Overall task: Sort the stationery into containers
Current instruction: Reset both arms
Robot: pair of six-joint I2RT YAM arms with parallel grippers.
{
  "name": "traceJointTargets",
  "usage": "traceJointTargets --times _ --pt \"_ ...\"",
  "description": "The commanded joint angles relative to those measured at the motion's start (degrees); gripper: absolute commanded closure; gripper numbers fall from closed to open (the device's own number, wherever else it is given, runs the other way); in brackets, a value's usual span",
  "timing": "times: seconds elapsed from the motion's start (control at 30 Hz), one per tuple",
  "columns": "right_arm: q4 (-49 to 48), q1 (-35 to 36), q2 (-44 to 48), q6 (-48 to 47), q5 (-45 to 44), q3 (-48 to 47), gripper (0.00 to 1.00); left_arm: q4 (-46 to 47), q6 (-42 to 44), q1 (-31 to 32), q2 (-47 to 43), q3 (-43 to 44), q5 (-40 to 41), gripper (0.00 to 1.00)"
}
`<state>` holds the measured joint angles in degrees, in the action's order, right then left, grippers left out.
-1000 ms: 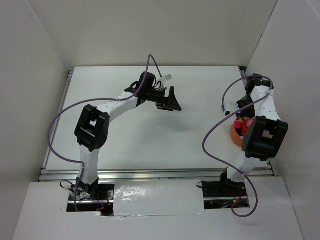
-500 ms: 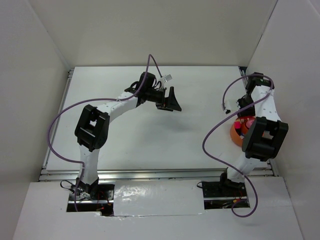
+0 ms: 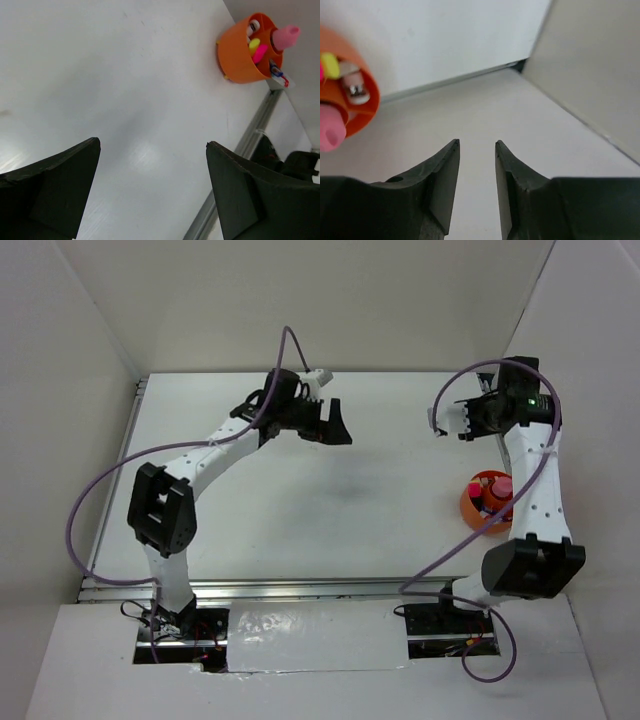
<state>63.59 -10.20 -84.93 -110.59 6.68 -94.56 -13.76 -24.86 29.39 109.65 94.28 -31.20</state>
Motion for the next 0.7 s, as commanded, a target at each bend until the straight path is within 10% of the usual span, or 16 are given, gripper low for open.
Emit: traceJointTargets --times 0.0,0.27,0.43,0.67 --pt "-9.18 1.67 5.73 11.33 7.11 -0.52 0.57 -1.44 3.34 -2.13 -7.41 -0.76 9.64 0.01" --pt "-15.16 4.22 7.13 68.73 13.52 -11.7 0.16 -0.04 5.53 -12.05 -17.79 -11.65 13.97 0.01" --pt "-20.25 4.39 14.15 96.2 21.34 2.86 0.0 0.92 7.28 -20.05 -24.64 -20.86 18.88 0.01" --pt "-33.35 6.77 20.5 110.5 27.07 26.24 0.0 0.22 11.5 -23.32 -35.18 -30.81 26.89 0.0"
